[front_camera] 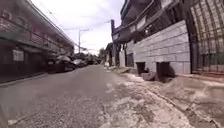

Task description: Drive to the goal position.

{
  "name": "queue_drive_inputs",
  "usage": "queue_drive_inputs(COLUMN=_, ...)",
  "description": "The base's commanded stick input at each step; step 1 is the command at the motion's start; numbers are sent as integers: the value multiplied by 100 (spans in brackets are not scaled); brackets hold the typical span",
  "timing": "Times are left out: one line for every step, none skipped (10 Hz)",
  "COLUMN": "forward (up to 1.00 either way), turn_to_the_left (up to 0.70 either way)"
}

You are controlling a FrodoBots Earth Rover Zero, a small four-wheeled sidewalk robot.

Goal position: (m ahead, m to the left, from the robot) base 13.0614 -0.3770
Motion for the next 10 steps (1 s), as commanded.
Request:
queue_drive_inputs(forward=70, turn_to_the_left=6)
queue_drive_inputs(forward=70, turn_to_the_left=6)
queue_drive_inputs(forward=70, turn_to_the_left=7)
queue_drive_inputs(forward=70, turn_to_the_left=32)
queue_drive_inputs(forward=70, turn_to_the_left=36)
queue_drive_inputs(forward=70, turn_to_the_left=36)
queue_drive_inputs(forward=70, turn_to_the_left=30)
queue_drive_inputs(forward=70, turn_to_the_left=13)
queue_drive_inputs(forward=70, turn_to_the_left=1)
queue_drive_inputs(forward=70, turn_to_the_left=1)
